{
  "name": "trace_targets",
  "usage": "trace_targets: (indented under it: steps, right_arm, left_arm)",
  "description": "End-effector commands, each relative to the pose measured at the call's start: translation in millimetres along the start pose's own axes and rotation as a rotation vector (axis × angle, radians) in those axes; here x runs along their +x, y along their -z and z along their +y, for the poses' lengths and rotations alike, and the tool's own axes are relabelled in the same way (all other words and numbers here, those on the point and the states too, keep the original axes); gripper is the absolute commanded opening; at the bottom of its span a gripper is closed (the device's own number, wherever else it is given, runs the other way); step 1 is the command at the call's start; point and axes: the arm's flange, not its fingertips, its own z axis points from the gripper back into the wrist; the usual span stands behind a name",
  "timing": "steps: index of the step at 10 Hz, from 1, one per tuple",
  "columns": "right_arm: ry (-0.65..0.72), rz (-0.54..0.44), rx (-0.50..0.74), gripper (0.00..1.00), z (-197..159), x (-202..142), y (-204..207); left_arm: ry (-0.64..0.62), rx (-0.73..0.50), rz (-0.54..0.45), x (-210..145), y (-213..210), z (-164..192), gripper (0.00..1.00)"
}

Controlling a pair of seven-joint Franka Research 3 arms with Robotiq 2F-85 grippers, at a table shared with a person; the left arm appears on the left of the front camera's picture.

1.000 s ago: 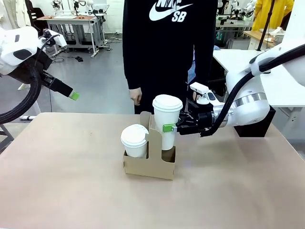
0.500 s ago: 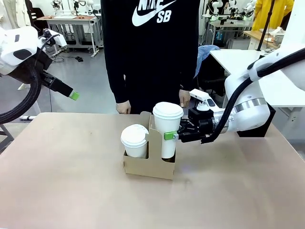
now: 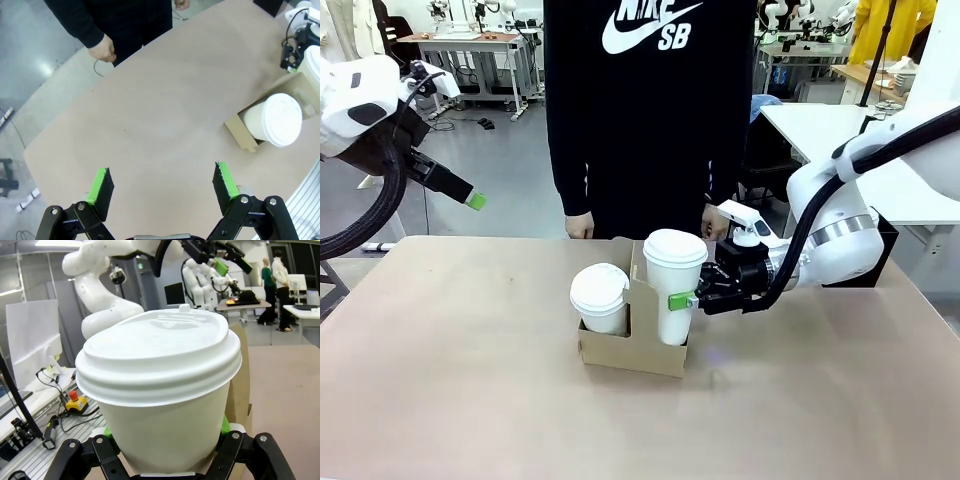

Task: Pour a drink into a cup and package it in a carrier.
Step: Insert the held 600 ml Paper Cup into the Cup Carrier.

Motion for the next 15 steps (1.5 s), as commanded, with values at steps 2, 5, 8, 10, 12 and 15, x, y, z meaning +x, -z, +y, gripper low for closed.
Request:
trace_targets:
  steps: [2,5,8,10,12,15]
  right_arm:
    - [-0.093,-0.010,0.039,0.81,-1.2,-10.5,-12.3]
    - [-0.121,0.025,0.028,0.81,-3.4,-18.6,-19.2]
    - [-0.123,0.071,0.033,0.81,-8.7,-27.7,-22.7]
    - [-0.108,0.093,0.043,0.81,-12.2,-34.5,-23.4]
    - [-0.096,0.107,0.043,0.81,-13.5,-38.4,-26.4]
    - [-0.061,0.141,0.023,1.00,-6.2,-29.6,-29.5]
  left_arm:
    - [-0.011,0.001,0.005,-0.6,-2.4,-1.9,1.00]
    - [-0.011,0.001,0.005,-0.6,-2.4,-1.9,1.00]
    - [-0.011,0.001,0.005,-0.6,-2.4,-1.9,1.00]
    - [-0.011,0.001,0.005,-0.6,-2.4,-1.9,1.00]
    - [-0.011,0.001,0.005,-0.6,-2.4,-1.9,1.00]
    - [-0.011,0.001,0.005,-0.6,-2.4,-1.9,1.00]
